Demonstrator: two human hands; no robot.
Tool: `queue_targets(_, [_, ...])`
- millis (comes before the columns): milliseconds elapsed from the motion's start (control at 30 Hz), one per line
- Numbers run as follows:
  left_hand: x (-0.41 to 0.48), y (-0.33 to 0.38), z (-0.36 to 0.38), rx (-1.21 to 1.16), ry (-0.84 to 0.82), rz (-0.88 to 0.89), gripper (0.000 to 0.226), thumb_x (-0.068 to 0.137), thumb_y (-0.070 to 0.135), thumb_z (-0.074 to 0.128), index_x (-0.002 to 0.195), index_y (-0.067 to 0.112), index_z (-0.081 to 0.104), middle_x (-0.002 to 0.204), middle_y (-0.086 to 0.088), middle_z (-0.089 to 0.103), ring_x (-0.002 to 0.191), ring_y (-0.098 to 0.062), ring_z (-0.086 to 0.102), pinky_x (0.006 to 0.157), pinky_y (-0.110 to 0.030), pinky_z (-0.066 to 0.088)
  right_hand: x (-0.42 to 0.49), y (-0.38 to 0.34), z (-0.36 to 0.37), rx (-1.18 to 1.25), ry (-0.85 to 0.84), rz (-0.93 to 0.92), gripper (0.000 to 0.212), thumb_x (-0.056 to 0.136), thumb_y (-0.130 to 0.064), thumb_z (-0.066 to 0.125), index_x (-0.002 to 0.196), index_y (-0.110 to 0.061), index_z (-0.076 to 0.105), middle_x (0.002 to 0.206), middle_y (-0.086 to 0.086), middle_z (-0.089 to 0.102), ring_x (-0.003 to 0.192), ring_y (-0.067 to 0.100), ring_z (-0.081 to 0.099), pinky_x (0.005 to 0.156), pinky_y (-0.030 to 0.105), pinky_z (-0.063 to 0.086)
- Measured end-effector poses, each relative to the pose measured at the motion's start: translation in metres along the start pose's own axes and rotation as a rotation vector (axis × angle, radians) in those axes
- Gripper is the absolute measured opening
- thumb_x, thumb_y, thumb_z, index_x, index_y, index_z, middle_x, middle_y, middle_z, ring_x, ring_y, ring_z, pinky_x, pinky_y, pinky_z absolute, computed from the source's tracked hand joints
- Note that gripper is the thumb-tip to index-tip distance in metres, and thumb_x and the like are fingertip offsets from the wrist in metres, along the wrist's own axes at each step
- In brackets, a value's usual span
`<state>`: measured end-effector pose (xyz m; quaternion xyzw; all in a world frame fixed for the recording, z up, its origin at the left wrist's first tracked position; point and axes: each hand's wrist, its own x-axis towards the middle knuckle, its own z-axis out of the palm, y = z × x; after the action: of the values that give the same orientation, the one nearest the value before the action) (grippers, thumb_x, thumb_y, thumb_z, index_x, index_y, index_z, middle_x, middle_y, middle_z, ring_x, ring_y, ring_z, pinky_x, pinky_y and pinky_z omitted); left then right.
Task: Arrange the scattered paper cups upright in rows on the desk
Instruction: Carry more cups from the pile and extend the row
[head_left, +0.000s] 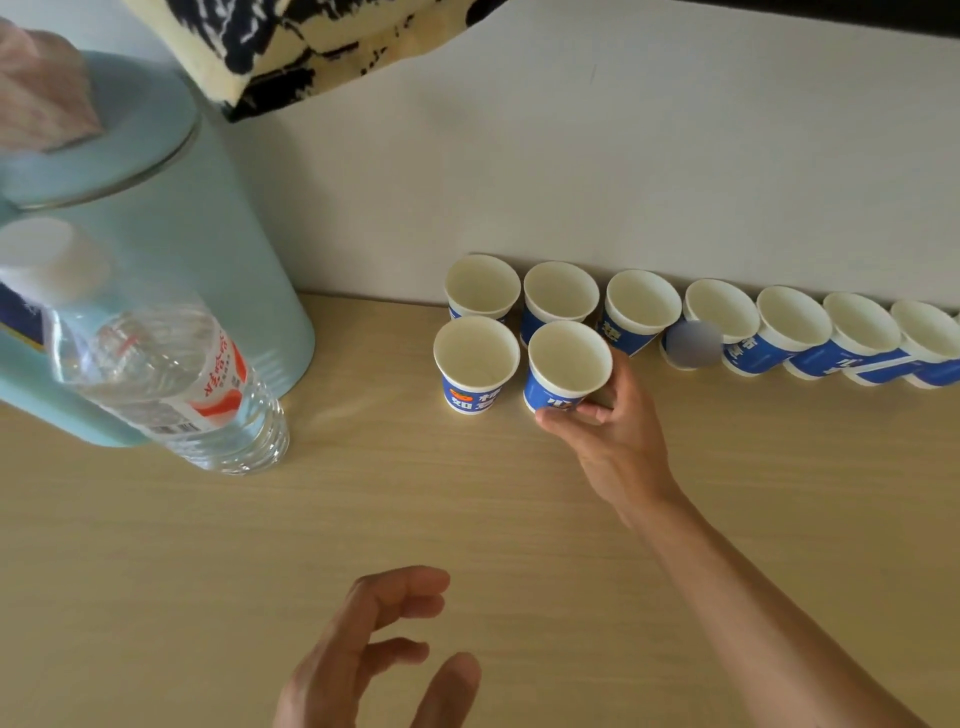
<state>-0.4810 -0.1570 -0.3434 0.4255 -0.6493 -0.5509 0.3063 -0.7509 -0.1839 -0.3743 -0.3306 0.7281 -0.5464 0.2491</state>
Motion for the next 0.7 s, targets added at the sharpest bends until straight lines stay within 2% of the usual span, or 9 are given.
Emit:
queue_targets(100, [0.0,0.008,-0.003,-0.012,0.003,0.006,0.044,0.054,0.053,0.073,0.097,0.044,0.072,0.095,0.005,0.078,0.088,-0.014,0.074,0.074,-0.024,0.058,-0.013,0.005,-0.002,0.017,0.051,0.018,0.075,0.072,-0.008,0.086,0.137,-0.026,0.051,0.126,-0.013,0.065,0.116,0.003,0.062,0.093,0.02,0.049])
queue_targets(200, [-0.002,0.025,-0.009,-0.041,0.009,-0.014,0.041,0.064,0.05,0.071,0.103,0.04,0.07,0.102,0.007,0.077,0.099,-0.013,0.073,0.078,-0.022,0.058,-0.037,0.007,0.0,0.024,0.141,0.077,0.072,0.076,-0.006,0.085,0.138,-0.022,0.05,0.13,-0.006,0.06,0.12,0.001,0.058,0.096,0.026,0.05])
queue_targets(333, [-0.007,0.048,-0.02,-0.046,0.001,-0.054,0.032,0.076,0.042,0.071,0.106,0.032,0.068,0.108,0.012,0.073,0.105,-0.013,0.07,0.079,-0.021,0.056,-0.071,-0.013,0.006,0.056,0.183,0.172,0.069,0.08,-0.002,0.081,0.138,-0.018,0.048,0.13,0.0,0.058,0.118,0.004,0.059,0.088,0.015,0.051])
queue_targets(467, [-0.01,0.07,-0.038,-0.043,0.006,-0.09,0.028,0.081,0.028,0.072,0.108,0.026,0.067,0.109,0.013,0.072,0.103,-0.01,0.07,0.079,-0.023,0.055,-0.105,-0.046,0.011,0.056,0.181,0.213,0.065,0.082,-0.002,0.078,0.138,-0.017,0.049,0.129,0.005,0.06,0.118,0.01,0.062,0.081,0.012,0.051])
queue_targets(633, [-0.024,0.112,-0.069,-0.085,0.001,-0.085,0.029,0.081,0.027,0.072,0.108,0.019,0.067,0.107,0.01,0.072,0.097,-0.008,0.069,0.076,-0.017,0.053,-0.149,-0.12,0.019,0.121,0.154,0.228,0.053,0.085,0.001,0.075,0.129,-0.018,0.054,0.125,0.012,0.064,0.114,0.018,0.067,0.079,0.015,0.052])
queue_targets(700, [-0.031,0.125,-0.077,-0.084,-0.026,-0.085,0.029,0.081,0.028,0.071,0.108,0.018,0.067,0.106,0.009,0.072,0.096,-0.007,0.069,0.076,-0.017,0.052,-0.165,-0.15,0.022,0.184,0.142,0.235,0.049,0.085,0.005,0.074,0.126,-0.016,0.056,0.122,0.014,0.065,0.107,0.016,0.069,0.081,0.016,0.052])
